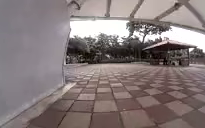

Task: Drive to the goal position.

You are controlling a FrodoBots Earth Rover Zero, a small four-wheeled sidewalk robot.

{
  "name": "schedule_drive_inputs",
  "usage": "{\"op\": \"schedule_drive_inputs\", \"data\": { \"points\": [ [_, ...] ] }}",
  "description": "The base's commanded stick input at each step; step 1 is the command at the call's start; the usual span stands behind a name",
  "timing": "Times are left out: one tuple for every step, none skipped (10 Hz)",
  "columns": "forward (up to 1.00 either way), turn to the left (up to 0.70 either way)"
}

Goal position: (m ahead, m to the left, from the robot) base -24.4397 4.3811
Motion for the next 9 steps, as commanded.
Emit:
{"op": "schedule_drive_inputs", "data": {
  "points": [
    [0.00, 0.00],
    [0.00, 0.00],
    [0.00, 0.00],
    [0.00, 0.00],
    [0.00, -0.06],
    [0.00, -0.69],
    [0.00, -0.70],
    [0.00, -0.70],
    [0.00, -0.70]
  ]
}}
